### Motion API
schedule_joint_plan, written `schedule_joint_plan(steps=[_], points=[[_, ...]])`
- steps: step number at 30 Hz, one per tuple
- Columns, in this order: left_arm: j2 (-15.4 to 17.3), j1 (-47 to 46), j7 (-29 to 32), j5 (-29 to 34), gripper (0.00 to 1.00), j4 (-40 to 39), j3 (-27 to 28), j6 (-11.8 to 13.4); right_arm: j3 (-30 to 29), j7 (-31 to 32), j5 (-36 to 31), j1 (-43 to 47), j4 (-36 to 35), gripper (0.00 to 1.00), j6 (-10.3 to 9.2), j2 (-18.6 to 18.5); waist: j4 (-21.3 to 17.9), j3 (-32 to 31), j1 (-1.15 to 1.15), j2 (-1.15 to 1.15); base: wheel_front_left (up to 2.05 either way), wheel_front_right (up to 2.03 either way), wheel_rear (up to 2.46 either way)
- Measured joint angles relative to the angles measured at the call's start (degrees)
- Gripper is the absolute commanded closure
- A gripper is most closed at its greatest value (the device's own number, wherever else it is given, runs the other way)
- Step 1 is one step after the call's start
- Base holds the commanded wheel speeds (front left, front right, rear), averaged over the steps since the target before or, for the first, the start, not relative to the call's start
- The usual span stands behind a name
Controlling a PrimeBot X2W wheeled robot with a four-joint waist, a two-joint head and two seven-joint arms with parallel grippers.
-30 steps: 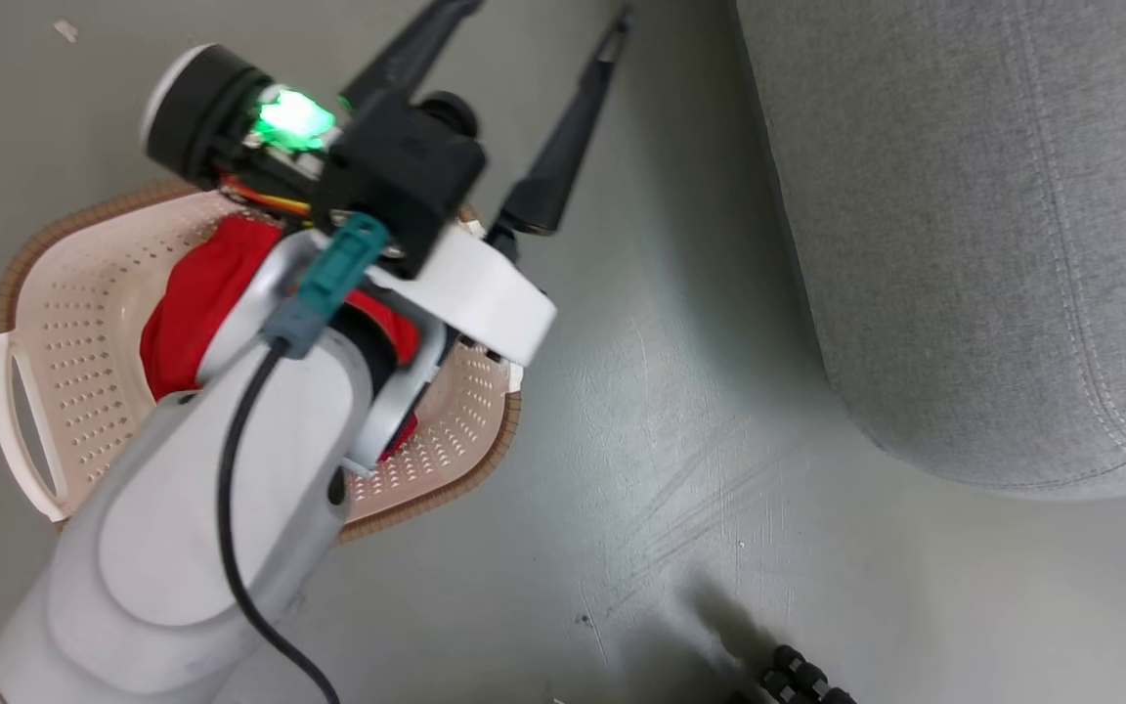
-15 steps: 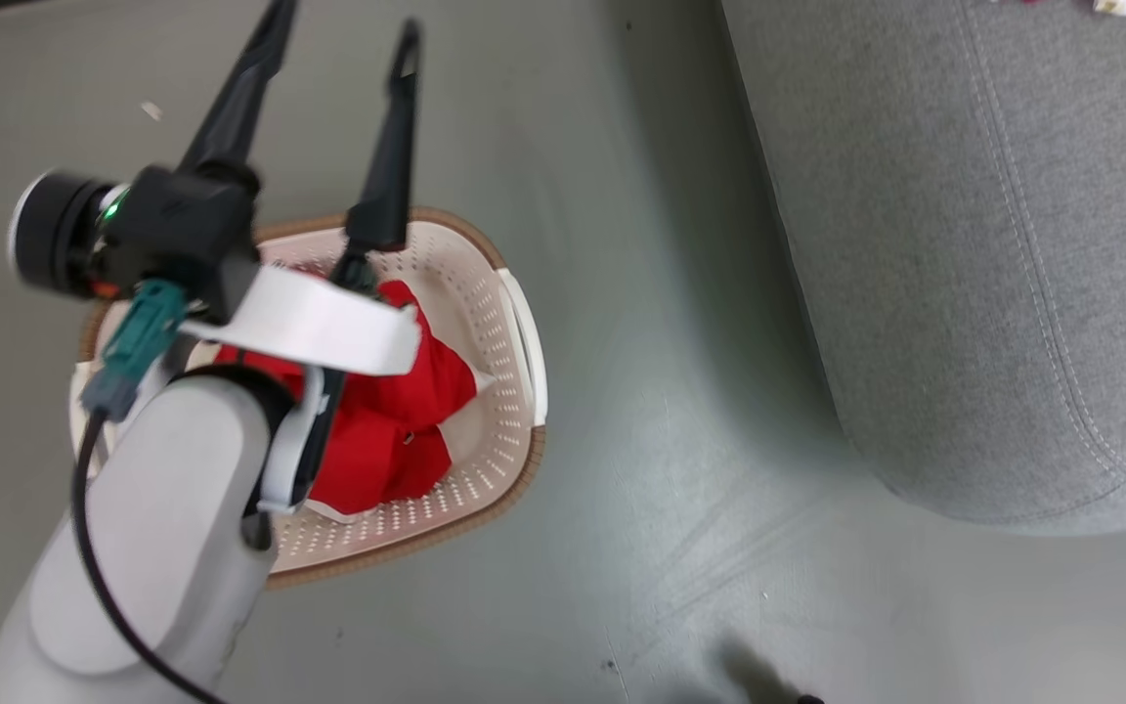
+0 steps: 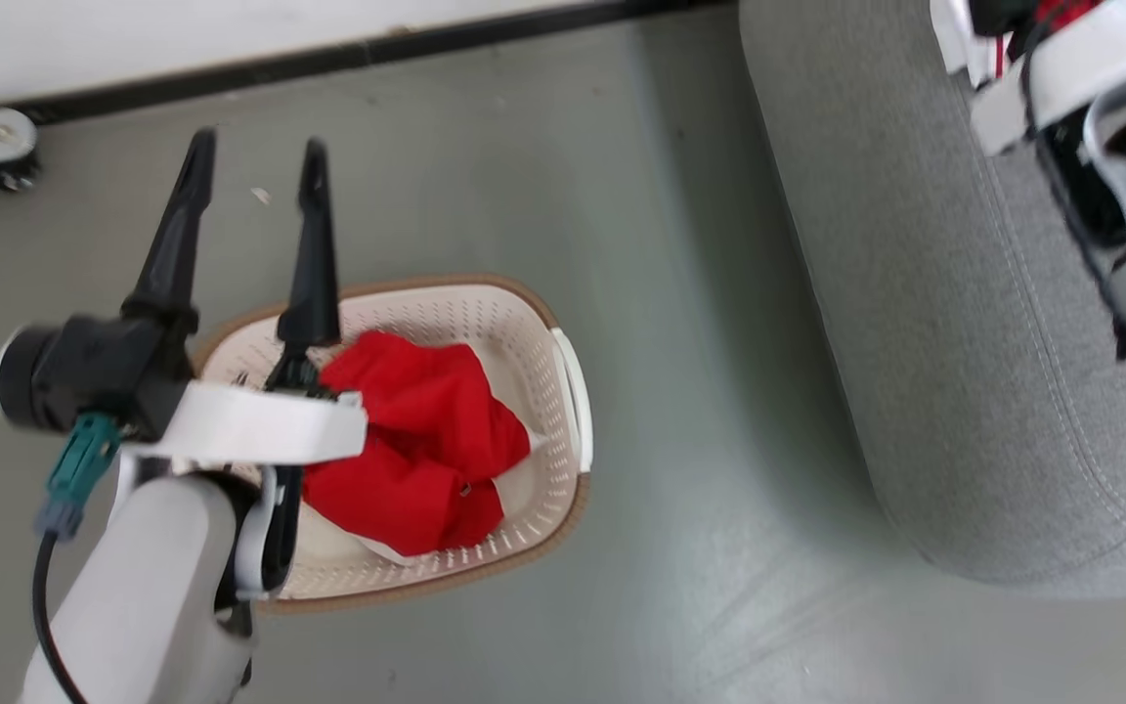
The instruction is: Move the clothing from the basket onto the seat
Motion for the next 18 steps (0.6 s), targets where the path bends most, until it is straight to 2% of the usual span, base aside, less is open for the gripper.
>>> schedule_joint_plan(steps=[5, 10, 18], points=[[0.15, 3.88, -2.79, -0.44, 0.0, 0.96, 0.53, -0.15, -0.12, 0.0, 0.49, 5.71, -3.83, 0.0, -0.01, -0.86, 1.65, -3.3, 0.0, 0.0, 0.0, 0.0, 0.0], [0.18, 6.51, -3.88, -1.62, 0.0, 1.59, 0.67, -1.68, -0.34, 0.0, 1.18, 11.73, -7.54, 0.0, -0.01, -1.55, 3.35, -6.58, 0.0, 0.0, 0.0, 0.0, 0.0], [0.07, 11.01, -4.59, -2.54, 0.0, 2.85, 1.13, -3.34, -4.47, 0.0, 0.74, 20.22, -13.08, 0.0, -0.01, -1.75, 5.92, -11.51, 0.0, 0.0, 0.0, 0.0, 0.0]])
